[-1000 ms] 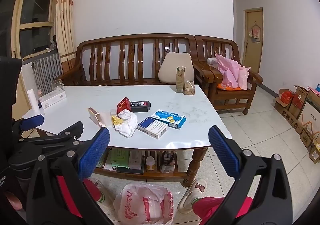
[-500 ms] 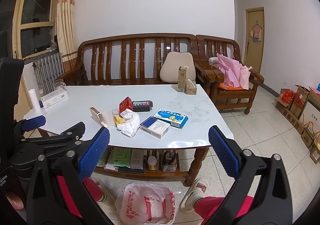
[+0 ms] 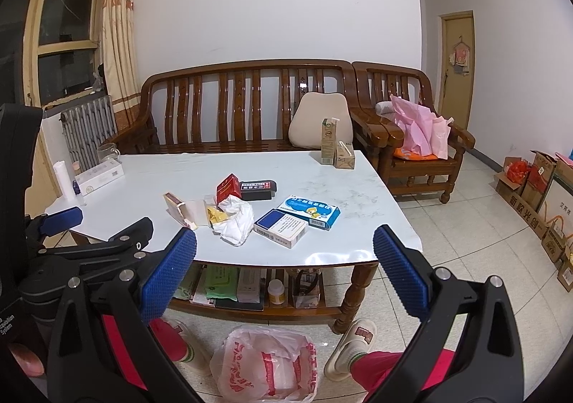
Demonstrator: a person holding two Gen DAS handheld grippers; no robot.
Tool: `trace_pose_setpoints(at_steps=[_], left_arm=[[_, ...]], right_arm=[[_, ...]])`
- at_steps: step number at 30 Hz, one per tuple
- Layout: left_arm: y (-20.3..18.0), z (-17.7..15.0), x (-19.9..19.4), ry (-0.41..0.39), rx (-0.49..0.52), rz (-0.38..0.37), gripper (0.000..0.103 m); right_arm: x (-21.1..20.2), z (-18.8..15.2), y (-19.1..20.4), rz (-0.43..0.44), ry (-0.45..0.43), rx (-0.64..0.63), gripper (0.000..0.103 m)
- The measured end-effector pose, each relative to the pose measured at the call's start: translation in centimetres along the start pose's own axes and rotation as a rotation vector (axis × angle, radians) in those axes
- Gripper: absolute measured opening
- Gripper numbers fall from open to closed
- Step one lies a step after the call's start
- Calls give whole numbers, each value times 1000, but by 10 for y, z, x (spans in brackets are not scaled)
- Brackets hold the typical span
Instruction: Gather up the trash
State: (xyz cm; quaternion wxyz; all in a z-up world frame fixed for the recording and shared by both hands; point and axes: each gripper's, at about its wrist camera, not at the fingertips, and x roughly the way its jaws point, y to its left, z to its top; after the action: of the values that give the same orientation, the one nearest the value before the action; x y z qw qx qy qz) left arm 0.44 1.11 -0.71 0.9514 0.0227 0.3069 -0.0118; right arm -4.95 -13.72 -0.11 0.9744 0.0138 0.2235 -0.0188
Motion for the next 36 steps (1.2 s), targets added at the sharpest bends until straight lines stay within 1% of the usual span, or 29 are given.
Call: trace_pose_setpoints(at_steps=[13, 29, 36], left_arm=[[2, 7, -4, -7, 1, 7, 96], [2, 6, -4, -8, 2, 7, 96], [5, 13, -7, -18, 0, 17, 96]], right_arm=[[-4, 5, 3, 7, -7, -5, 97], [-6, 7, 4, 8, -9, -5, 97], [-9, 12, 4, 11, -12, -7, 97]])
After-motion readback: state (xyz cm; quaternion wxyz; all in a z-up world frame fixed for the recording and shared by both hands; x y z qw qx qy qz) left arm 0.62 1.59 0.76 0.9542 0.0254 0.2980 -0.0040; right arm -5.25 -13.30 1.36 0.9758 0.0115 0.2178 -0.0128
